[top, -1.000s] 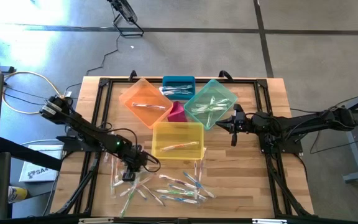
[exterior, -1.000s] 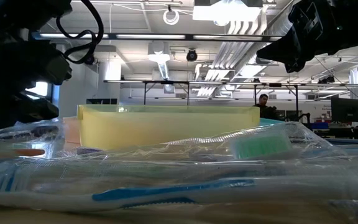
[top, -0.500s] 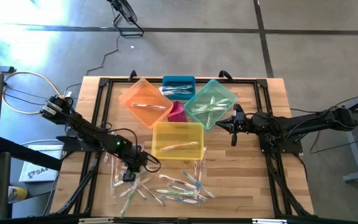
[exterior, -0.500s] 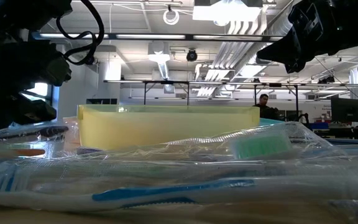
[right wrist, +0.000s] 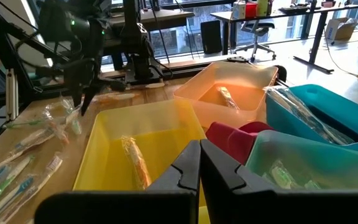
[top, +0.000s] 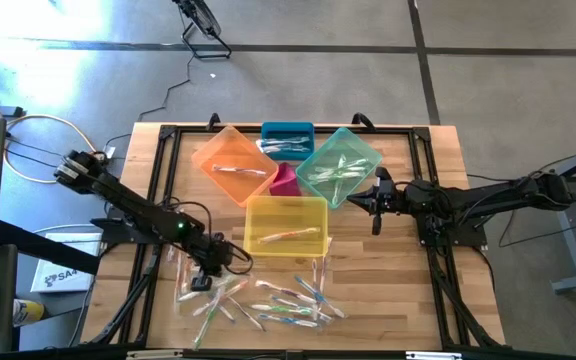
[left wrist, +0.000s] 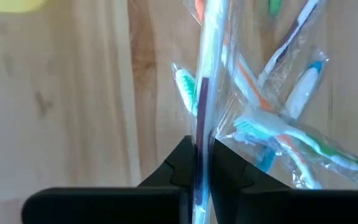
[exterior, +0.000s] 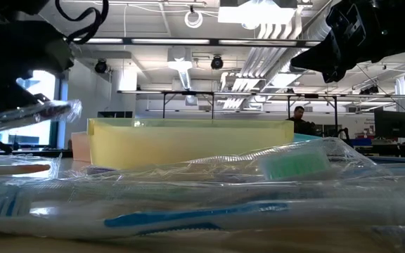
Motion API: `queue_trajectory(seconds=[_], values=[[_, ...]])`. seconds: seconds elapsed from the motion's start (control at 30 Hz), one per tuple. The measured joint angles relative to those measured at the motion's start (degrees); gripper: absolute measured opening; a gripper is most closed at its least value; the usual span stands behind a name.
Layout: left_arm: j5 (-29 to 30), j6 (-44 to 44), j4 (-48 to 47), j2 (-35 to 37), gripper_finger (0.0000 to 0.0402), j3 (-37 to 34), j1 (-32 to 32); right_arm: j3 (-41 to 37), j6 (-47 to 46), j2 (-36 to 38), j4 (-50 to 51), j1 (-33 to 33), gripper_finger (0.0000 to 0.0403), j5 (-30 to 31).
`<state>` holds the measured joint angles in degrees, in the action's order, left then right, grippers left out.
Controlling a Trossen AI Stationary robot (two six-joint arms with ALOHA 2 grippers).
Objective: Pick & Place Toothbrushes
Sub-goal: Put the purple toothbrush into the orange bin
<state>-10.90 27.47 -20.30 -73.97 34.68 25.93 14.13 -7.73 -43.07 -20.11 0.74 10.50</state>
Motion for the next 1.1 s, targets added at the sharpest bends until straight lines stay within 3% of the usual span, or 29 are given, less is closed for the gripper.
queue_trajectory(seconds=[0.33,0.63,0.9,1.1], values=[[10.93,-0.07,-13.53,9.11,0.0022,4.94,-0.04,0.0,0.0,0.0,0.1,0.0,0.0003,0.0],[29.64,-1.24,-30.94,11.47,0.0022,17.06,-0.06,0.0,0.0,0.0,0.25,-0.01,0.0003,0.0],[47.77,-14.46,-34.26,11.47,0.0022,24.53,-0.07,0.0,0.22,0.0,0.25,-0.01,0.0003,0.0],[57.87,-23.92,-34.39,11.47,0.0022,25.38,-0.36,-0.02,0.23,0.0,0.25,-0.01,0.0002,0.01]])
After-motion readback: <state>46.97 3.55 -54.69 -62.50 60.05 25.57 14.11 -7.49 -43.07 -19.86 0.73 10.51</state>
